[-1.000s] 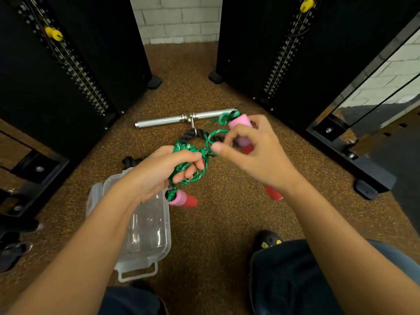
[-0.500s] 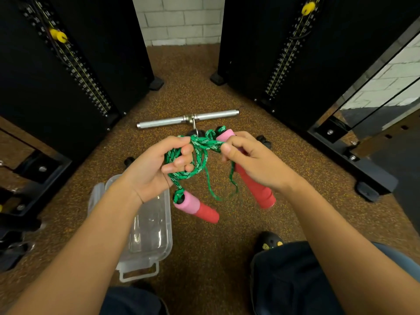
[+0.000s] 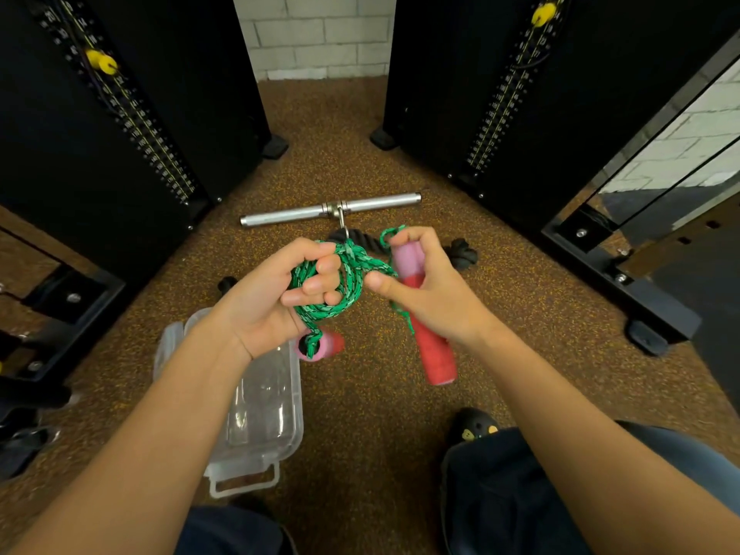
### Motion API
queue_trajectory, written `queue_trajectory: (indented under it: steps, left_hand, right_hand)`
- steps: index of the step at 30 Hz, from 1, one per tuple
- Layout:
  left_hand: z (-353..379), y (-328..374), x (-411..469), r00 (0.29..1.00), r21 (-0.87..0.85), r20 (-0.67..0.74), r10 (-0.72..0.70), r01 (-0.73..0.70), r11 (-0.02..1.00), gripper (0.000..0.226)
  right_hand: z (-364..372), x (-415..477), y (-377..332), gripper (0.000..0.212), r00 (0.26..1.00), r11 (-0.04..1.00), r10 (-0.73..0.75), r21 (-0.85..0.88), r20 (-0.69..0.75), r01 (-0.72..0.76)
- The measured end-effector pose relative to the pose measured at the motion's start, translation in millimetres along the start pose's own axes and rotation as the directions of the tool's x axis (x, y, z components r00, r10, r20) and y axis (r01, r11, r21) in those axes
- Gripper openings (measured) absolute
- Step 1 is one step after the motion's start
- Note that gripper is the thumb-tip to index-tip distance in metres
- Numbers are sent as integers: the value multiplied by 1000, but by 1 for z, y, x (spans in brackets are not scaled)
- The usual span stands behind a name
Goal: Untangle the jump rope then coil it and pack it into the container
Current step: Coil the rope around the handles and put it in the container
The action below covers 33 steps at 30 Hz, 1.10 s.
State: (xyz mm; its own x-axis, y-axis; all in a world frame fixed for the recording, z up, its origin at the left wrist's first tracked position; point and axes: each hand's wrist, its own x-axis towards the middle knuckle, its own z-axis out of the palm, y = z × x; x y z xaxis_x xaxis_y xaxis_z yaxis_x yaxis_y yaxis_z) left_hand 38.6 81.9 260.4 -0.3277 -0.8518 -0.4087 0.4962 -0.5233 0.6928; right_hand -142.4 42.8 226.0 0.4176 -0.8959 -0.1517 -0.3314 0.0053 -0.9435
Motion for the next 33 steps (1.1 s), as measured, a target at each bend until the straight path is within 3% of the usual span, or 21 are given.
queue_trajectory:
  steps: [3, 7, 11, 17, 22, 25, 29, 33]
  left_hand:
    - [-1, 0, 0, 1000, -33, 15, 9, -9, 999, 31]
    - [-6, 5, -2, 998, 2, -43, 35, -35, 999, 28]
    - [-11, 8, -2, 988, 80, -142, 64, -53, 995, 24]
    - [-13, 9, 0, 980, 136, -185, 67, -42, 990, 20]
    - [-9, 2, 4, 979, -76, -185, 88, -104, 992, 11]
    - [-6, 0, 10, 971, -109, -186, 152, -174, 979, 26]
    - [1, -10, 18, 931, -64, -285, 226, -254, 965, 32]
    - [4, -19, 24, 885, 116, -356, 300, -277, 954, 37]
  right_hand:
    - [0, 3, 5, 26, 996, 976, -59, -214, -62, 45]
    - [-14, 2, 2, 28, 997, 936, -72, -348, -39, 54]
    - [-25, 0, 1, 33, 998, 923, 26, -381, -65, -49]
    - [-25, 2, 15, 43, 981, 811, 127, -554, -150, -190]
    - [-12, -2, 16, 44, 988, 746, 155, -658, 13, -108]
    - [-1, -8, 10, 45, 979, 718, 151, -696, 140, -12]
    - [11, -16, 0, 42, 956, 683, 124, -721, 267, 113]
    - [14, -23, -10, 40, 952, 630, 46, -748, 304, 208]
